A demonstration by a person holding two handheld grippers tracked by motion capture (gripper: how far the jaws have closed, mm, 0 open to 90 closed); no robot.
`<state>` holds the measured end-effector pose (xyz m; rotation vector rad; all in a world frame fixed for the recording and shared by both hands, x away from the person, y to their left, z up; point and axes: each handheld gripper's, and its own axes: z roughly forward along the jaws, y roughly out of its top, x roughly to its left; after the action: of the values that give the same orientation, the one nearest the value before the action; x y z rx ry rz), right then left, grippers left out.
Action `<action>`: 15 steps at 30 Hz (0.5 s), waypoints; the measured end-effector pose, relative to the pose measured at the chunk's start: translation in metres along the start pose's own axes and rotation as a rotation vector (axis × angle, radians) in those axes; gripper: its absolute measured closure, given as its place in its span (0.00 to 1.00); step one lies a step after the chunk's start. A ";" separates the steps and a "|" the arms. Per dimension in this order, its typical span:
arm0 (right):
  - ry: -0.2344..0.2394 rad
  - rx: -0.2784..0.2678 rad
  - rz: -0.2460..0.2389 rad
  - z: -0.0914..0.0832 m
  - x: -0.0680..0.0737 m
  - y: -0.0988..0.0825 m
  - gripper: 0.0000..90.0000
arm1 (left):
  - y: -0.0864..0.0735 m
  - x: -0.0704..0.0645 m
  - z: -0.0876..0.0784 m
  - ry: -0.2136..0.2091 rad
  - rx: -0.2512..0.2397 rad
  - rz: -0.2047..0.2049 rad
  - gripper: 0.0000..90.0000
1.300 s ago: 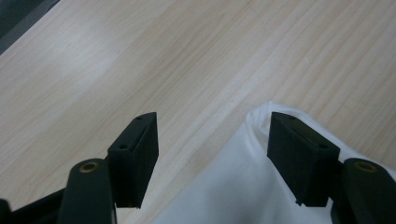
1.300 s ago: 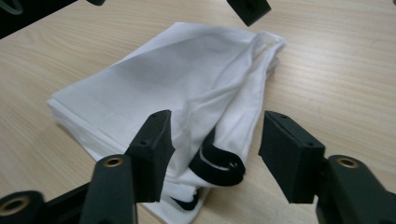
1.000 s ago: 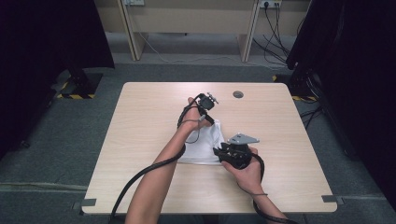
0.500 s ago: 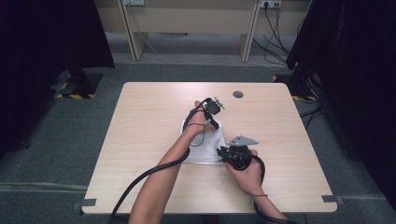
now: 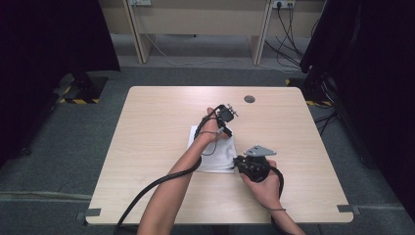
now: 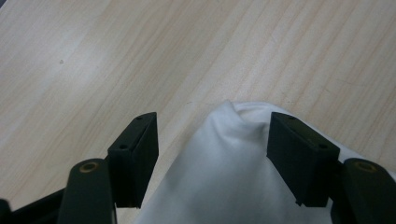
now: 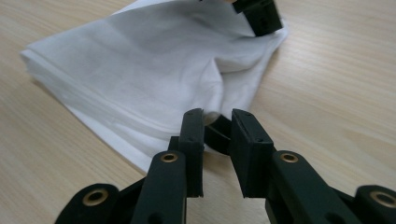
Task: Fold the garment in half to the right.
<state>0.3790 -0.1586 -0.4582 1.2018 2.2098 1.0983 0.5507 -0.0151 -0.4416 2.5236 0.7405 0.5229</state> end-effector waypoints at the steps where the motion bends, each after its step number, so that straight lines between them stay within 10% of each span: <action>1: -0.002 -0.019 0.006 -0.003 0.000 0.002 0.80 | 0.000 0.000 0.000 0.001 -0.004 -0.002 0.37; 8: 0.060 -0.081 -0.060 -0.003 0.015 0.022 0.77 | 0.000 -0.002 0.000 -0.003 -0.003 0.005 0.37; 15: 0.065 0.006 -0.043 0.024 0.015 0.019 0.73 | 0.000 -0.002 -0.002 -0.008 -0.004 0.011 0.37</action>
<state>0.3961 -0.1292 -0.4581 1.1310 2.2779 1.1293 0.5486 -0.0154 -0.4405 2.5260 0.7221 0.5177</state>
